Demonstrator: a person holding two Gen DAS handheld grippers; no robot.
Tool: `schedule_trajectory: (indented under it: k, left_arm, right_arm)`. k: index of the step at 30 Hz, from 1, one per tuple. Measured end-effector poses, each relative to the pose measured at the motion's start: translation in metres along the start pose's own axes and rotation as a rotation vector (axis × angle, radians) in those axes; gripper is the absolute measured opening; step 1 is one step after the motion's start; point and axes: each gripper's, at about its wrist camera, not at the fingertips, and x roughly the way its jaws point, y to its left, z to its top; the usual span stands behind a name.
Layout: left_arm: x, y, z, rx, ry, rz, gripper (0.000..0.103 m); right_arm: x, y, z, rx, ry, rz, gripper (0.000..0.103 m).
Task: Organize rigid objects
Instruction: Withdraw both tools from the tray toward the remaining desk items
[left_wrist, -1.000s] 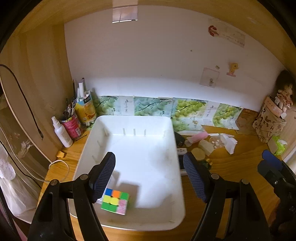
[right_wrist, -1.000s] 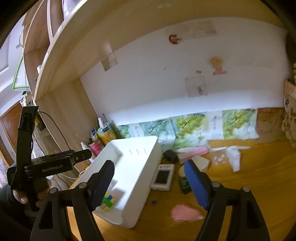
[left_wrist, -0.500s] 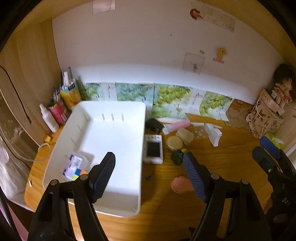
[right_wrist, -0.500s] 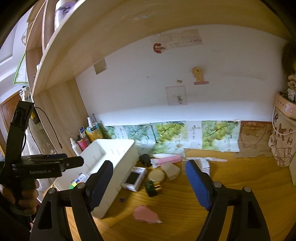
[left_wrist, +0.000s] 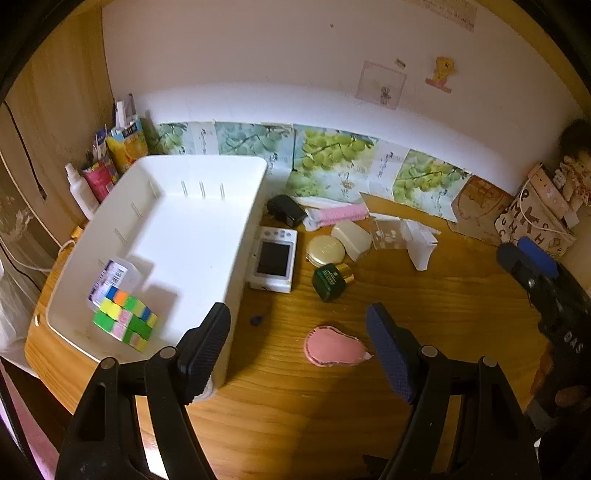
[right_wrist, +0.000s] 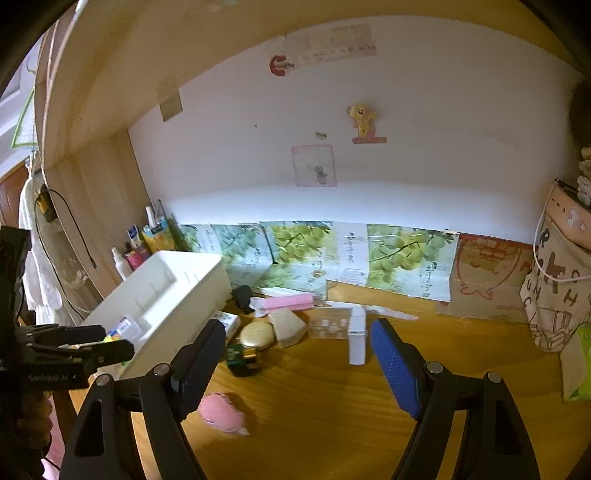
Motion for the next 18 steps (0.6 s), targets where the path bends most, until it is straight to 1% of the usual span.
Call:
schedule_trajectory:
  k: [4, 10, 18]
  left_arm:
    - [0.014, -0.009, -0.005, -0.008, 0.039, 0.004, 0.079]
    - [0.033, -0.019, -0.007, -0.013, 0.092, 0.011, 0.079]
    - [0.062, -0.036, -0.012, 0.007, 0.218, -0.008, 0.079]
  right_arm:
    - [0.015, -0.012, 0.002, -0.024, 0.035, -0.009, 0.082]
    - [0.041, -0.024, 0.0, -0.027, 0.094, -0.013, 0.082]
    - [0.079, -0.04, -0.01, 0.024, 0.183, -0.027, 0.082]
